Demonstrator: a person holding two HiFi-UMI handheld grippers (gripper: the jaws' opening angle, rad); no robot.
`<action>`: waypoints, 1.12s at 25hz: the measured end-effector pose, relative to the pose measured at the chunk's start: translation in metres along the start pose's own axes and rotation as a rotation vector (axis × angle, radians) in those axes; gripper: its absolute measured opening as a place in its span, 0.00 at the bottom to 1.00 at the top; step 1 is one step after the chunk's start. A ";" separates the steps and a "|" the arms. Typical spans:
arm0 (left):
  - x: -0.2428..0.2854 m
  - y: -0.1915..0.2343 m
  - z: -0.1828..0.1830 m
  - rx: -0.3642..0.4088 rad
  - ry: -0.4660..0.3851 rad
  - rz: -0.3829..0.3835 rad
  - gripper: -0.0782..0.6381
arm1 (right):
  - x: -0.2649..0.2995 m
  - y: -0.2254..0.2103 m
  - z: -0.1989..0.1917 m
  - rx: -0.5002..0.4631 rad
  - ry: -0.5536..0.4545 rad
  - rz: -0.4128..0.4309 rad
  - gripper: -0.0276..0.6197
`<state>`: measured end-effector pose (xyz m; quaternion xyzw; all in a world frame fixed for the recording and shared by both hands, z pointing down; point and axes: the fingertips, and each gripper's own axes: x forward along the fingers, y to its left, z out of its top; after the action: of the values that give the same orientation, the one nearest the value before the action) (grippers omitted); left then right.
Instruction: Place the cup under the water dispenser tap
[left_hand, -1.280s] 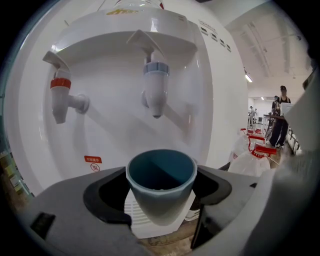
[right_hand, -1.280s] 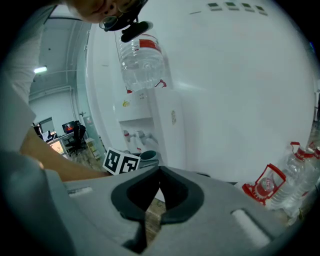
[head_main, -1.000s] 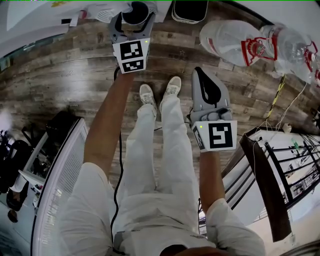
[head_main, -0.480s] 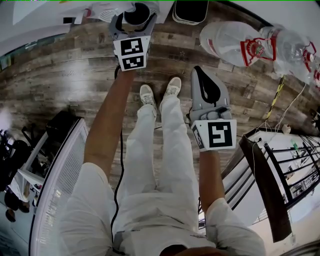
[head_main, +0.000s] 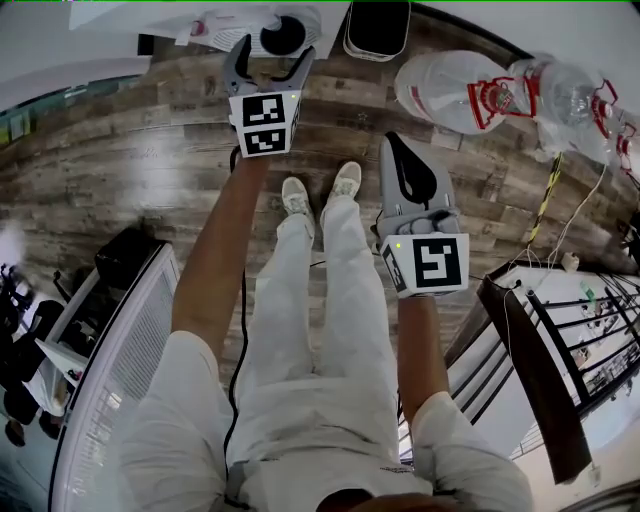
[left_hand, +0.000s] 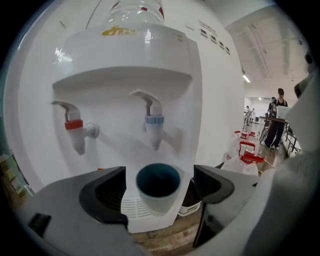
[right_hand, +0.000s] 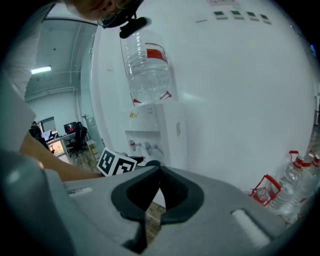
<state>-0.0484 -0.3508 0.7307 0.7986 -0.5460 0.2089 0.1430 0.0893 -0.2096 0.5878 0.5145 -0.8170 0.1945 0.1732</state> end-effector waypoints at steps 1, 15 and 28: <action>-0.006 -0.001 0.006 -0.011 -0.005 -0.003 0.69 | -0.004 0.002 0.004 0.001 -0.005 -0.003 0.04; -0.114 -0.018 0.103 -0.073 -0.103 -0.029 0.61 | -0.072 0.044 0.065 -0.014 -0.059 -0.022 0.04; -0.260 -0.026 0.206 -0.137 -0.191 -0.019 0.34 | -0.145 0.096 0.144 -0.041 -0.131 0.000 0.04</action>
<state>-0.0697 -0.2241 0.4237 0.8084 -0.5625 0.0926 0.1466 0.0498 -0.1309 0.3796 0.5226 -0.8303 0.1438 0.1300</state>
